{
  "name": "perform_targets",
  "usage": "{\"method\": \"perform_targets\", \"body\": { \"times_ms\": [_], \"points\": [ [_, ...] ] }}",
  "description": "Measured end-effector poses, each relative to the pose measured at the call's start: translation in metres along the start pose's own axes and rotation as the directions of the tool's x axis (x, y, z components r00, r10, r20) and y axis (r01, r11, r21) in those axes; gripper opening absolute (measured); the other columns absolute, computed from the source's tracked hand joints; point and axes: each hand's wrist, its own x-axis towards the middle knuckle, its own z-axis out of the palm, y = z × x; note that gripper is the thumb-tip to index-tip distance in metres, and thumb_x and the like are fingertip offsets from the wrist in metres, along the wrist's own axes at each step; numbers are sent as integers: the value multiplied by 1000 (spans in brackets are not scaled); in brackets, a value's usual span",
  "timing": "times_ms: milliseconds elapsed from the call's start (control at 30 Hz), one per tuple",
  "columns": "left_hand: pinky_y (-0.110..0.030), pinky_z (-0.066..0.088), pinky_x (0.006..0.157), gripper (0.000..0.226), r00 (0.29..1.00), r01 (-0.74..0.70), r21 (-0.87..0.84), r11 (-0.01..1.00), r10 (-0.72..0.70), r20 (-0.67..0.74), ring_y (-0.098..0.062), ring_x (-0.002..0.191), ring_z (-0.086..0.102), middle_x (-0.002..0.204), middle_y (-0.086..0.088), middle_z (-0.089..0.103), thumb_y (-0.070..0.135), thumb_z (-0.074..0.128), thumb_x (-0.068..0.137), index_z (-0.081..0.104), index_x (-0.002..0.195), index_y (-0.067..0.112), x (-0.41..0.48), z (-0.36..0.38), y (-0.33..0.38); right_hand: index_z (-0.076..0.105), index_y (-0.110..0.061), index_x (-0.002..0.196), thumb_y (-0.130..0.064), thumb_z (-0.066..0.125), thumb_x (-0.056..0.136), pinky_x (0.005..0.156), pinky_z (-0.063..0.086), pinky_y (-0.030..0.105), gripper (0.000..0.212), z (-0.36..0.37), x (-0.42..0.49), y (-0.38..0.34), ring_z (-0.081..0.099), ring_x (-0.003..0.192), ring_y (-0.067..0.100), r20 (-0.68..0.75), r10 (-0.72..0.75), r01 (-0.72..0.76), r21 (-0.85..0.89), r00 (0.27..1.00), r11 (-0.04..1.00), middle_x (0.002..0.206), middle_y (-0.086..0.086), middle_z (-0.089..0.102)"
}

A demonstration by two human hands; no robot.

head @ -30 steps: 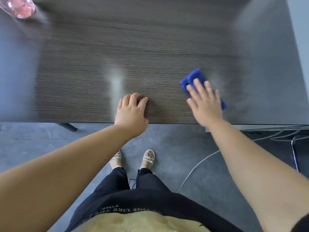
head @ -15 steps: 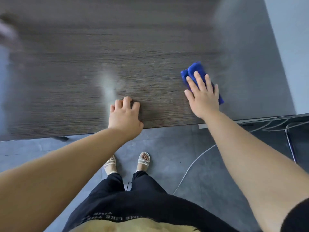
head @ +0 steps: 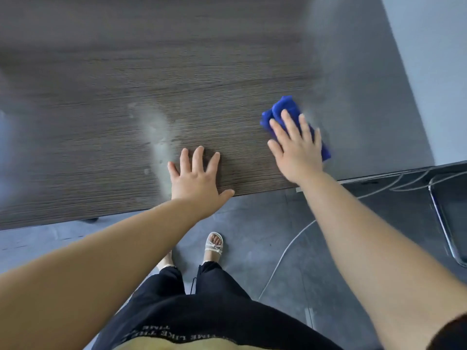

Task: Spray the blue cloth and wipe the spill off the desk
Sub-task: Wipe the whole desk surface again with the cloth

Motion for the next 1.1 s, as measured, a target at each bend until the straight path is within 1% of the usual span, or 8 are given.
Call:
{"method": "perform_targets", "body": {
  "times_ms": [100,267,500,667,833,933,1033,1100],
  "points": [
    [-61,6,112,92,999,16,29,999,-17,32,-38,141,-5,154,-8,-3,70,47,78,4,148,28,4,-2,3,14,-36,149,-48,19,100,115,3,53,51,-12,30,39,-4,145,23,76,176,-179,32,981,983,158,-11,-2],
    [-62,10,110,92,999,17,66,998,-20,42,-40,140,-3,154,-9,-2,71,46,78,4,147,26,6,-2,3,21,-30,149,-52,17,97,114,7,53,56,2,-25,23,3,145,26,-20,348,-345,85,937,935,159,-6,6],
    [-62,12,110,93,999,17,90,996,-21,48,-40,140,-2,154,-9,0,72,46,78,4,148,26,7,-3,4,45,-26,139,-53,24,90,105,22,65,59,9,-43,-7,27,139,35,1,-18,18,39,1000,999,152,-2,33],
    [-62,12,110,94,999,15,88,996,-18,35,-39,140,-2,154,-9,1,72,46,77,4,148,27,6,-2,3,13,-35,149,-50,18,99,115,4,52,52,-10,2,60,-5,145,23,101,170,-171,9,980,985,158,-11,-3],
    [-61,13,110,94,1000,2,101,995,-4,13,-38,141,0,154,-9,3,74,45,77,5,147,27,6,1,0,15,-29,150,-55,18,96,114,4,55,60,6,-44,27,-2,145,28,56,344,-346,39,937,937,159,-5,0],
    [-56,16,111,86,1000,-10,82,997,11,-4,-36,140,5,154,-7,8,72,44,79,11,147,30,5,-2,-3,41,-21,142,-57,25,89,106,17,64,65,16,-78,-37,23,140,39,-38,179,-176,65,983,982,153,4,29],
    [-48,21,109,67,1000,-8,-93,996,6,-25,-32,137,16,151,-3,21,60,47,85,28,143,31,5,-15,-14,47,-26,137,-54,28,89,104,22,65,60,16,-79,-50,29,138,35,30,-50,48,51,998,998,150,-2,36],
    [-45,25,108,57,998,-30,-216,976,20,-52,-31,133,22,145,-5,31,47,50,89,36,140,27,3,-22,-29,49,-29,136,-52,29,91,102,30,64,54,8,-64,-26,33,137,32,-12,-63,63,29,998,998,149,-4,38]
  ]
}}
